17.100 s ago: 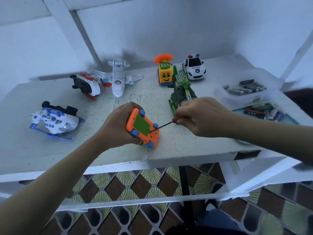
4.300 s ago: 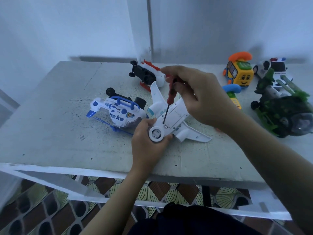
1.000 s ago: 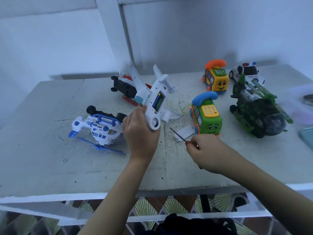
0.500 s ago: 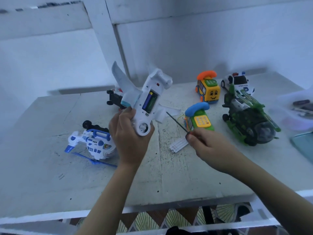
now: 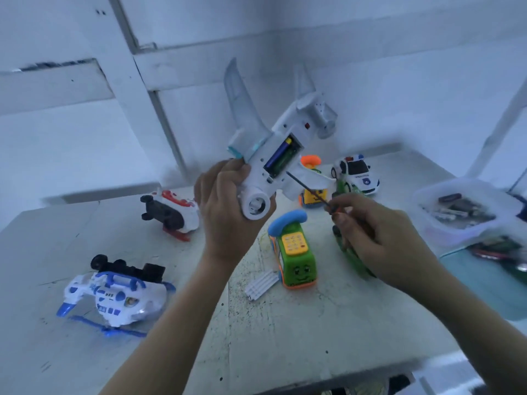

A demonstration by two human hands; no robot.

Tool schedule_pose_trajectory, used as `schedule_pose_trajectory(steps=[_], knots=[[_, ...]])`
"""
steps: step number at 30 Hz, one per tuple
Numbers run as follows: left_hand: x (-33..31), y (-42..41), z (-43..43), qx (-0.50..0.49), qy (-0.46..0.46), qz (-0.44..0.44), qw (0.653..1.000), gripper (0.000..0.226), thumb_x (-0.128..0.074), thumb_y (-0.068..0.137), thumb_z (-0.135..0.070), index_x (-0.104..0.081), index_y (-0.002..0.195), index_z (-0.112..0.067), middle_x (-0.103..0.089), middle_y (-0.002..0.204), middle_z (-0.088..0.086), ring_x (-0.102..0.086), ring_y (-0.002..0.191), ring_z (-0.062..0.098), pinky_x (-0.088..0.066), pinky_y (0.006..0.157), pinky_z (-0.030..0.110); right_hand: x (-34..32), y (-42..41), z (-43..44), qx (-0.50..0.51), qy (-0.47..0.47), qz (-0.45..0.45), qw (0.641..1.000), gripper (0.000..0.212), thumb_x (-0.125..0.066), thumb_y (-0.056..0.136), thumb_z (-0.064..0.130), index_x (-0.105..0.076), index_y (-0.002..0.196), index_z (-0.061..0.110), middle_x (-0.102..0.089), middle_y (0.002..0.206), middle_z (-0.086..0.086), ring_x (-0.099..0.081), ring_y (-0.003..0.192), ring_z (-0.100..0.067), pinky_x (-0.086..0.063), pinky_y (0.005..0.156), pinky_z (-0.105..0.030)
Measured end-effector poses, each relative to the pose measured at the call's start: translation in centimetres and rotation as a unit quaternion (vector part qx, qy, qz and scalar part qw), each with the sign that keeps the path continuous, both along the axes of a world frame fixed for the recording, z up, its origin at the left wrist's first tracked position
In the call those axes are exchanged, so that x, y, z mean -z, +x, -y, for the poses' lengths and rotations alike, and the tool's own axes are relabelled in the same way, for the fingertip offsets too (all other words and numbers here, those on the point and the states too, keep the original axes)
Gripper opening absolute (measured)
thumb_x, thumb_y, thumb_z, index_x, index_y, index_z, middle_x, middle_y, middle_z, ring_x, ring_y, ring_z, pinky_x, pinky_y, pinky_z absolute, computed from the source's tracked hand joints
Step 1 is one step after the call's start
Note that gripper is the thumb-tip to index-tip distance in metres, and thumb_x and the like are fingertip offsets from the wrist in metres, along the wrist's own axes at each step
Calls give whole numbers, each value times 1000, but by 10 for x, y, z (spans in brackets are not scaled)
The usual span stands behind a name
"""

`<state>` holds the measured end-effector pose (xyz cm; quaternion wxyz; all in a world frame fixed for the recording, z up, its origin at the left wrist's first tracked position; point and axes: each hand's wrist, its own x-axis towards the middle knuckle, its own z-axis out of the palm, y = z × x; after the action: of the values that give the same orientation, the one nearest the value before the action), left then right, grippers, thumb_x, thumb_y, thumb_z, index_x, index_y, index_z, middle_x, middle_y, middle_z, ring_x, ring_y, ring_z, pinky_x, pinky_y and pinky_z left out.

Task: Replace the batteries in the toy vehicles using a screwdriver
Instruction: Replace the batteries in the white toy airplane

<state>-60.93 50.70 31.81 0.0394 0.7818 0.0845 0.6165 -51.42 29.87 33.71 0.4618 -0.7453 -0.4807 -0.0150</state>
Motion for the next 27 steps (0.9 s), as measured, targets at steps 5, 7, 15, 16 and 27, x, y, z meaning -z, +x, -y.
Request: schedule_pose_trajectory(steps=[5,7,15,16,27], knots=[[-5,49,21,42,12,-22,999,59,-88,60,-15,-48,104,-10,-65,105,17,-51,105,25,-37,89,37,-3,37,24,39,-18,18,999,14,-55,95,20,-57,94,33,-57,57,4,-48,48,-11,-35,48,-17],[-6,69,29,54,17,-31,998,60,-89,60,-12,-48,104,-11,-66,105,18,-51,107,24,-36,89,36,-5,52,34,51,-26,9,998,11,-54,94,20,-61,95,29,-56,53,1,-47,45,-11,-34,47,-18],[-15,146,65,113,21,-49,992,45,-71,75,-34,-45,102,-9,-65,109,22,-48,110,26,-37,93,38,-10,112,73,61,-44,-23,997,11,-52,95,22,-61,94,29,-59,57,-7,-40,43,-10,-35,47,-21],[-15,155,69,119,23,-53,991,44,-71,75,-33,-45,102,-9,-64,110,23,-49,110,27,-36,95,36,-10,119,77,63,-43,-24,997,12,-51,96,22,-60,94,30,-59,58,-8,-39,43,-10,-35,47,-22],[-4,236,111,86,42,-64,993,47,-74,71,-25,-46,105,-9,-67,108,20,-52,106,25,-38,93,37,4,172,93,90,-58,-55,993,8,-50,96,25,-53,91,19,-60,56,-5,-51,43,-16,-43,47,-31]])
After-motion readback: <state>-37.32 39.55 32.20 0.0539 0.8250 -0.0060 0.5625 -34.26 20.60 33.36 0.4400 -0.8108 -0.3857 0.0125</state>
